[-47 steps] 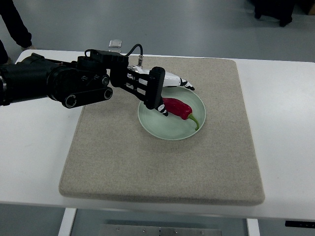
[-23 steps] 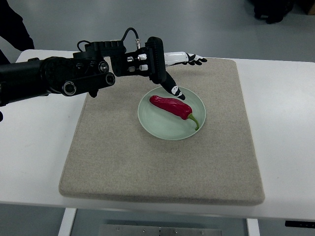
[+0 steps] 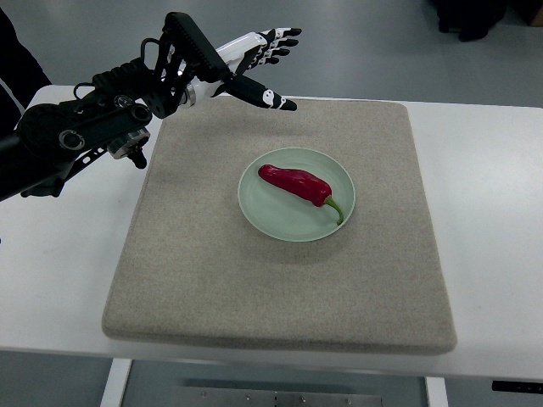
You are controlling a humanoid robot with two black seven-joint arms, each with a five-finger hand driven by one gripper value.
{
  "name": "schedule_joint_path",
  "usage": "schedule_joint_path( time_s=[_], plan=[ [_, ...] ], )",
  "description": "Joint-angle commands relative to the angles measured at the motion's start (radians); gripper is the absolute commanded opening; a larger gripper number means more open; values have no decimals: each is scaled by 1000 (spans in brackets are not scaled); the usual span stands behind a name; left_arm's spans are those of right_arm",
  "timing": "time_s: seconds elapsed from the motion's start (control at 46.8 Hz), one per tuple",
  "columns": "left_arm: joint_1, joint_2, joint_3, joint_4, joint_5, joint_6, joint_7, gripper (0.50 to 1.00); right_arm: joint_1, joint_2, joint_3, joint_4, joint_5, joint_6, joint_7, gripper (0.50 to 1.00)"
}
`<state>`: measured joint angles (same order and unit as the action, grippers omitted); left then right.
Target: Place red pepper on plate with left hand
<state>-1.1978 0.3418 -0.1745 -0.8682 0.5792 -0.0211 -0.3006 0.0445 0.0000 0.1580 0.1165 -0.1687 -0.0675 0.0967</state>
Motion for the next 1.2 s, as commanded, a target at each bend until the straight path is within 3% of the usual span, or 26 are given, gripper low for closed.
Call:
schedule_joint_path(
  time_s=[0.0,0.726,1.175],
  plan=[
    [43,0,-72,20,-47,10,-2,992,0,0,0,0,0,0,0,932],
    [391,-12,-594,34,-243,35,-115,992,0,0,0,0,0,0,0,932],
    [504,-32,-698,47,-300,26,-117,994,0,0,2,0,0,1,0,932]
  ],
)
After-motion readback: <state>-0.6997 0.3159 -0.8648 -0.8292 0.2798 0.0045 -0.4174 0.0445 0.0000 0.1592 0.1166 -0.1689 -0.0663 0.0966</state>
